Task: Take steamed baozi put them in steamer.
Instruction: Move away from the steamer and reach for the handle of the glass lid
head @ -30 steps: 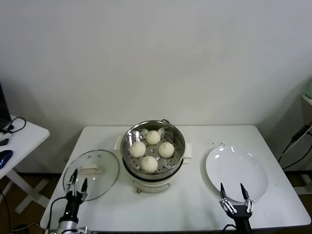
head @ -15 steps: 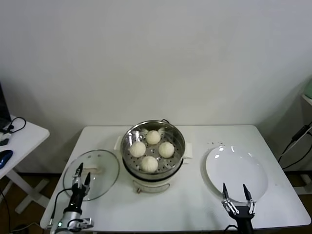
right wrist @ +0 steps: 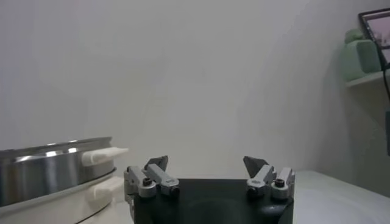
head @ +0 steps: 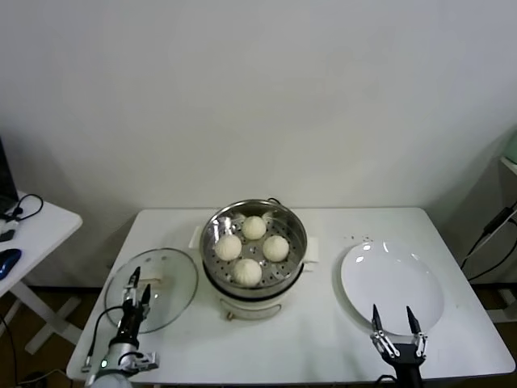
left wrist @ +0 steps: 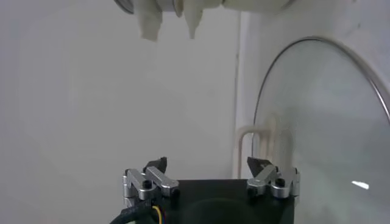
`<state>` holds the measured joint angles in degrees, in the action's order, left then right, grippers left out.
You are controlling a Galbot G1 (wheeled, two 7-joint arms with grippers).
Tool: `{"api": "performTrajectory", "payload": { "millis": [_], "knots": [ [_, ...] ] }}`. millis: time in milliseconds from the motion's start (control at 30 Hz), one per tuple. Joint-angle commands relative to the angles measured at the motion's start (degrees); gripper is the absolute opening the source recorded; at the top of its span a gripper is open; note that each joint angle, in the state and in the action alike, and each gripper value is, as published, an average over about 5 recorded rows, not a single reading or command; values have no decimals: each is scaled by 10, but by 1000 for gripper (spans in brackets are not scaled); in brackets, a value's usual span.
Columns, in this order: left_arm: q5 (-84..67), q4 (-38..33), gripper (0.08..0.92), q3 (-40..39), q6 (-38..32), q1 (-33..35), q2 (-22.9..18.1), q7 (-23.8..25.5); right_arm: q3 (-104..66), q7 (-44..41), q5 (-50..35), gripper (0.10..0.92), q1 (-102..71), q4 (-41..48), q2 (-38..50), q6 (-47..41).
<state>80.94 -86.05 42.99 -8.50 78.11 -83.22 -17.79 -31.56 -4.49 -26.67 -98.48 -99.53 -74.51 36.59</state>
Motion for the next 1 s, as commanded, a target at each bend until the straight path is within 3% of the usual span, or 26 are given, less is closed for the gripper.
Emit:
{"api": "performTrajectory", "payload": {
  "millis": [33,1000],
  "knots": [
    [4,6,823,-5,28,-12,0,18,-2,-1,-1,823,-1,-1,0,2],
    [7,39,823,-18,49,-50,0,37,1,-1,1,823,-8,-11,-12,7]
  ]
}}
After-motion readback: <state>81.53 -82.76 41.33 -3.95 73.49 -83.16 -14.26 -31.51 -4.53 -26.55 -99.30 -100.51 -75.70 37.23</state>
